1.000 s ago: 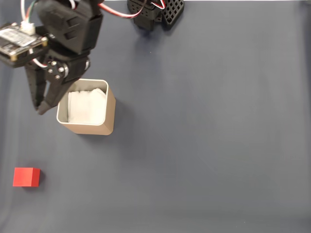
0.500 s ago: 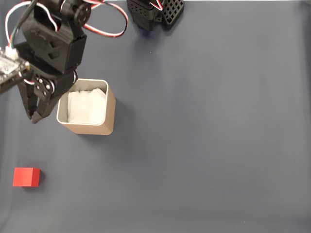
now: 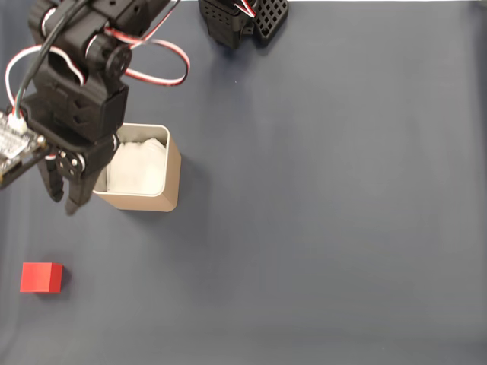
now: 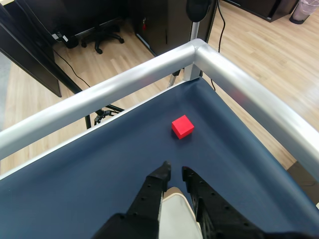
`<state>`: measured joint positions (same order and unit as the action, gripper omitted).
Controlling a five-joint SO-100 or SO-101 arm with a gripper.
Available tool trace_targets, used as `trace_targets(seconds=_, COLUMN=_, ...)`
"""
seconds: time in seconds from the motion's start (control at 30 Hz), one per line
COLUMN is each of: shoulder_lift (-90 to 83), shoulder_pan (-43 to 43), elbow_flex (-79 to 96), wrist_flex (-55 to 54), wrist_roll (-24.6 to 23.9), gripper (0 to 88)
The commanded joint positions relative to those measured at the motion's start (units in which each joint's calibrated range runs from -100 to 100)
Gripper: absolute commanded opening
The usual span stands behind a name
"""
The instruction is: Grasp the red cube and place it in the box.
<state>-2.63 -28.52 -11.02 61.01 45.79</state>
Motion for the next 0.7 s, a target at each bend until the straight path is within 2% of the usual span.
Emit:
trace_targets(seconds=0.0, shoulder_lift=1.2, shoulder_pan=0.51, elbow_flex=-4.57, wrist_flex=-0.4, wrist_roll=0.73, gripper=14.1)
trace_targets(seconds=0.23, shoulder_lift=6.65, shoulder_pan=0.09, elbow_flex=-10.04, wrist_flex=-1.88, wrist_roll=0.24, gripper=20.5)
trace_targets(seconds=0.67, shoulder_lift=15.74, shoulder_pan=-1.97, elbow_flex=-13.77, wrist_flex=-13.53, wrist_roll=-0.34, gripper=27.5)
